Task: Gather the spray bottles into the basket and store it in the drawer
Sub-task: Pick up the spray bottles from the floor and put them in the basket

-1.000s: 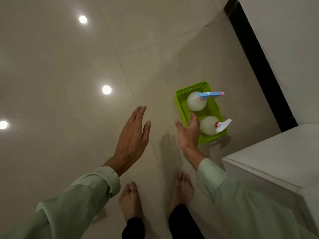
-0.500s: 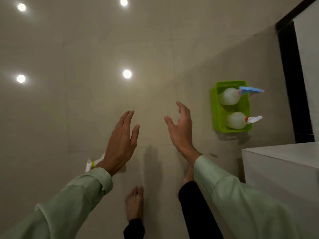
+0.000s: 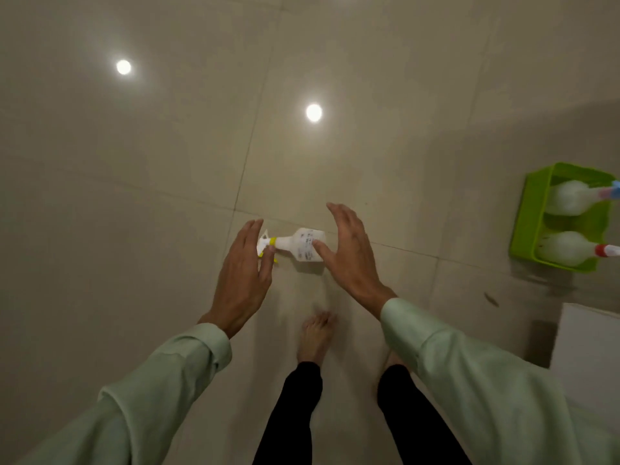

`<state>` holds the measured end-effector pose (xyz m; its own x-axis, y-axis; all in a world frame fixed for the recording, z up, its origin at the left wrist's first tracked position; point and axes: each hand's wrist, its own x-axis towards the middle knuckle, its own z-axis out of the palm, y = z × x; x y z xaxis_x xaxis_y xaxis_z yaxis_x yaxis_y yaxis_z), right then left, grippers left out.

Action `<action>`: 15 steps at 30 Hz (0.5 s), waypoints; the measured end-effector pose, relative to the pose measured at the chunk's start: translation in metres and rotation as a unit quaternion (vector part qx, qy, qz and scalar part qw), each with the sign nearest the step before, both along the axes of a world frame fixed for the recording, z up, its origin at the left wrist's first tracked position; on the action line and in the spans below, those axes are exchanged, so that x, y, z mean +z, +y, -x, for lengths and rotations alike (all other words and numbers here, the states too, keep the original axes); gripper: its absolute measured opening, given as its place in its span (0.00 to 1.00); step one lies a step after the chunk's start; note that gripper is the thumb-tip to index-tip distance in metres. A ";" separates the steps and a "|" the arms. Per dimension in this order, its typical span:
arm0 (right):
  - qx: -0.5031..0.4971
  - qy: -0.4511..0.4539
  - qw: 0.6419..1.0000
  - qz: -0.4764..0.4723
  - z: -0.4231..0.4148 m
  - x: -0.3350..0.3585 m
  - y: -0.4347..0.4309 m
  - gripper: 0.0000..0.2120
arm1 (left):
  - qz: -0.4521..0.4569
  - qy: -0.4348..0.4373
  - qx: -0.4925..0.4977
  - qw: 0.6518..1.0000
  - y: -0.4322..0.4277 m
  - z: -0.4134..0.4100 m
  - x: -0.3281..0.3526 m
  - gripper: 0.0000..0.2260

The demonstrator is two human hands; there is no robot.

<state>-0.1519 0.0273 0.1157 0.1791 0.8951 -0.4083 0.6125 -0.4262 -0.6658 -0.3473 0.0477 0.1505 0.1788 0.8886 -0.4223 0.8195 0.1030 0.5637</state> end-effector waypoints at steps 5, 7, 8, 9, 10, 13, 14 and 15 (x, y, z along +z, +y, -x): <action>0.174 -0.082 0.981 0.033 0.040 -0.025 -0.002 0.39 | 0.010 0.006 0.055 0.998 -0.027 0.040 -0.012 0.24; 0.247 -0.138 0.958 0.042 0.049 -0.043 0.001 0.40 | 0.012 0.006 0.076 0.997 -0.032 0.050 -0.024 0.24; 0.275 -0.168 0.946 0.048 0.051 -0.054 0.004 0.40 | 0.012 0.006 0.082 0.997 -0.033 0.053 -0.030 0.24; 0.300 -0.195 0.932 0.056 0.053 -0.067 0.007 0.41 | 0.013 0.006 0.087 0.996 -0.034 0.056 -0.040 0.24; 0.321 -0.218 0.919 0.064 0.055 -0.080 0.011 0.42 | 0.014 0.008 0.092 0.996 -0.034 0.059 -0.050 0.24; 0.368 -0.265 0.888 0.080 0.056 -0.115 0.026 0.46 | 0.019 0.007 0.103 0.995 -0.030 0.061 -0.082 0.24; 0.381 -0.274 0.879 0.082 0.056 -0.127 0.032 0.46 | 0.020 0.006 0.103 0.994 -0.028 0.060 -0.093 0.24; 0.392 -0.278 0.873 0.087 0.057 -0.138 0.037 0.46 | 0.021 0.007 0.103 0.994 -0.025 0.060 -0.104 0.24</action>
<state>-0.2085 0.0644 -0.0221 -0.2470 0.7641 -0.5960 0.9689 0.2038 -0.1402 -0.4068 0.0230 0.0466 -0.0115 0.8875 -0.4606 0.7860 0.2928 0.5446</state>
